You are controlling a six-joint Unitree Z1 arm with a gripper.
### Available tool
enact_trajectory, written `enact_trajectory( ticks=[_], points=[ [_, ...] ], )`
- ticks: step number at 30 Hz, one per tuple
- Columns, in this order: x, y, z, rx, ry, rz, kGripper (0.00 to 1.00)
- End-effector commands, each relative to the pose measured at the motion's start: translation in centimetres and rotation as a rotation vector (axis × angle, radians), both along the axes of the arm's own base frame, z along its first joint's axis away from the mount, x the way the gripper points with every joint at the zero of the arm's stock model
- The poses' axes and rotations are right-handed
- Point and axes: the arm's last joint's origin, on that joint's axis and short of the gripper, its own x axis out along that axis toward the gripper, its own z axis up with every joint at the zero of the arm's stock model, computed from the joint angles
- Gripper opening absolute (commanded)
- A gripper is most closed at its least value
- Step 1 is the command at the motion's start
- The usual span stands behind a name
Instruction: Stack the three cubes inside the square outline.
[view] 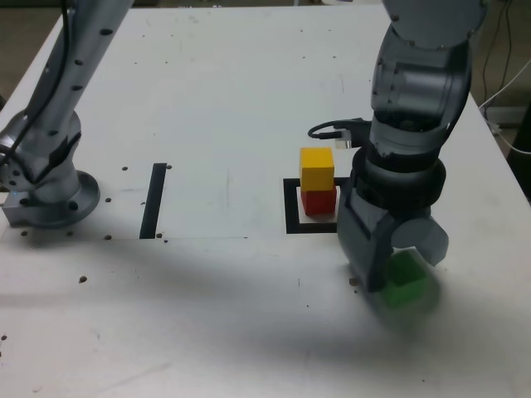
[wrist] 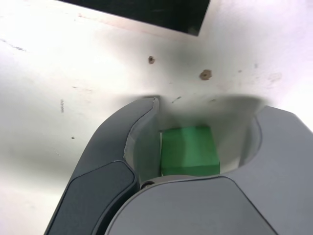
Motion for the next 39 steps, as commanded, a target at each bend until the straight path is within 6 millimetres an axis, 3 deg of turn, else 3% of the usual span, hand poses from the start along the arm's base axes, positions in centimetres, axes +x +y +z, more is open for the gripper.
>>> enact_trajectory(
  ticks=[1,16,24,32,39],
  points=[
    [0.1,0.0,0.1,0.001,-0.007,0.007,0.31],
    [0.0,0.2,1.1,0.02,-0.044,-0.001,0.0],
    [-1.6,0.9,6.6,0.047,-0.139,-0.12,0.0],
    [-5.1,2.3,12.9,0.038,-0.187,-0.293,0.0],
    [-7.2,6.3,14.3,0.066,-0.099,-0.382,0.0]
  ],
)
